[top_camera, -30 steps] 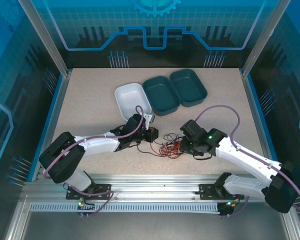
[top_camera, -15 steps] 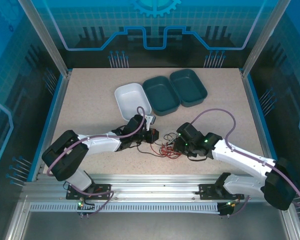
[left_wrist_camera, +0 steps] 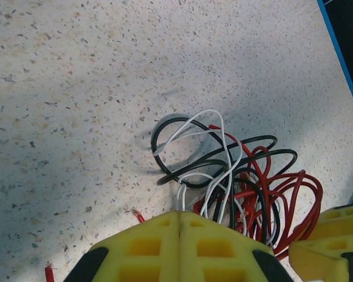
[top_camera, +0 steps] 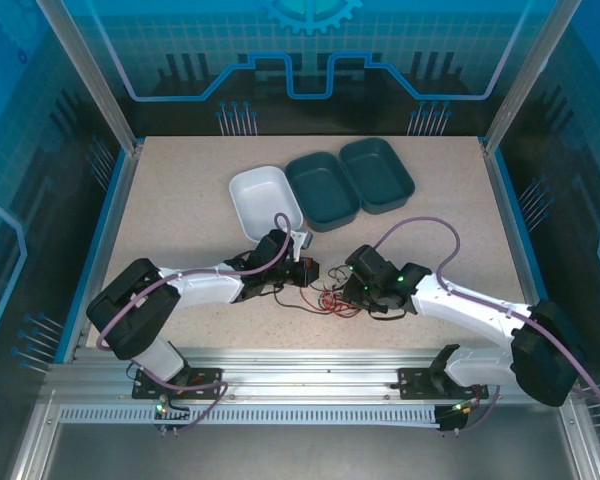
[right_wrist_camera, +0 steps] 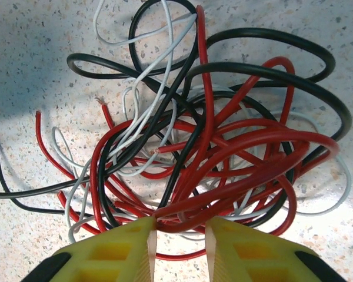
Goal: Untangle the cables
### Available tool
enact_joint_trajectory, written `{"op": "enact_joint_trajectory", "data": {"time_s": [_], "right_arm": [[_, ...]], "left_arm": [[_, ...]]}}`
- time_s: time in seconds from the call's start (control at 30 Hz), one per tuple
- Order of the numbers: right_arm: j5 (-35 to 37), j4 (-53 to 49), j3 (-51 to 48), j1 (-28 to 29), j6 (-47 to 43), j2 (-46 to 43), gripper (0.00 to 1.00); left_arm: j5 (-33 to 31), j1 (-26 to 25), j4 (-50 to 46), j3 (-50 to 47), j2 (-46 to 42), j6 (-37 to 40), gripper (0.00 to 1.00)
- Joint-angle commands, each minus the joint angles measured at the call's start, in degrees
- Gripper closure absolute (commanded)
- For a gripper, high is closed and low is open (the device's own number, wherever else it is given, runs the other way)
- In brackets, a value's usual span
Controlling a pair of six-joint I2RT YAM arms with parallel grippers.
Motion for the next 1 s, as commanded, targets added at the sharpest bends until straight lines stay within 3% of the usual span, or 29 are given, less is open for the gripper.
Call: {"op": "enact_joint_trajectory", "data": {"time_s": [0.0,0.3,0.7,0.97], "right_arm": [[1.48,0.12,2.34,0.65,-0.28,1.26,0.73],[3.57,-6.54,7.10,0.78,-3.19,1.16,0.93],[9.85,-25.51,21.39,1.67,-10.97,-2.58,0.96],[12.36,-31.28,30.77,1.66,-17.53,-3.54,0.98]], "left_arm": [[1.35,-0.08,1.24,-0.87,0.57,-0.36,0.94],[0.12,-0.03,0.71,-0.99,0.60,-0.75,0.94],[-1.68,-0.03,-0.73,0.70,1.26,-0.44,1.00],[-2.16,-0.07,-1.85,0.51,0.39,-0.18,1.00]]}}
